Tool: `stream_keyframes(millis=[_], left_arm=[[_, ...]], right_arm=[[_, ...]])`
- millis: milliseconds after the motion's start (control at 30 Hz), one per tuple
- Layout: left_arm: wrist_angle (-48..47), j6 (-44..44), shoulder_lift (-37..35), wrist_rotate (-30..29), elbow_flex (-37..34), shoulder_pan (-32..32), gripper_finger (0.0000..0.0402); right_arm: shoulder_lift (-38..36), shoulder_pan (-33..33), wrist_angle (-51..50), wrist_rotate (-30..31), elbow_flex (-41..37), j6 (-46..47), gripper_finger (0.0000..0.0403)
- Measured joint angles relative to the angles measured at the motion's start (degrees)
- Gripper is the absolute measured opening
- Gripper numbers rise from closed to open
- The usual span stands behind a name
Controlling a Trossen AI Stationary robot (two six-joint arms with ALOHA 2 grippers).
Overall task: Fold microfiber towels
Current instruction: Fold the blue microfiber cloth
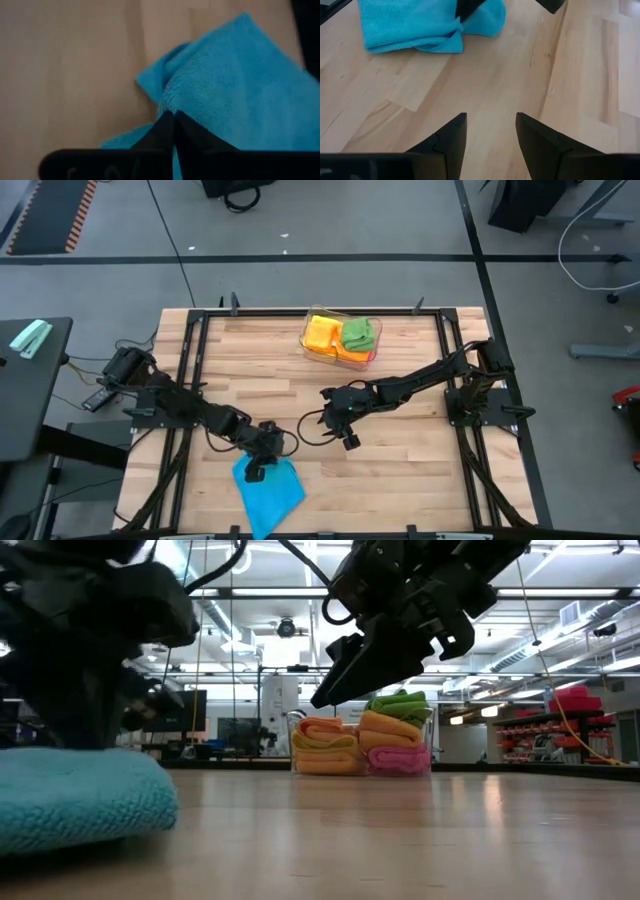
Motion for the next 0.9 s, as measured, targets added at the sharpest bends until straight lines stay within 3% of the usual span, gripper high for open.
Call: stream_keyframes(millis=[400, 500, 700, 900], left_arm=[[-23.8, 12.8, -9.9, 0.9, 15.1, 11.9, 0.0014], [-25.8, 14.1, -12.0, -0.7, 18.7, 13.3, 0.0016], [-29.7, 15.8, -13.3, -1.7, 25.3, 14.3, 0.0007], [-30.3, 21.6, -13.9, -1.9, 29.9, 13.4, 0.0022]], right_arm=[[0.0, 0.0, -1.2, 0.0, 0.0, -0.8, 0.0178], [0.0, 0.0, -3.9, 0.5, 0.0, -2.7, 0.0178], [0.0, 0.0, -11.8, 7.9, 0.0, -5.7, 0.0178], [0.0, 0.1, -16.1, 4.9, 0.0, -6.5, 0.0178]])
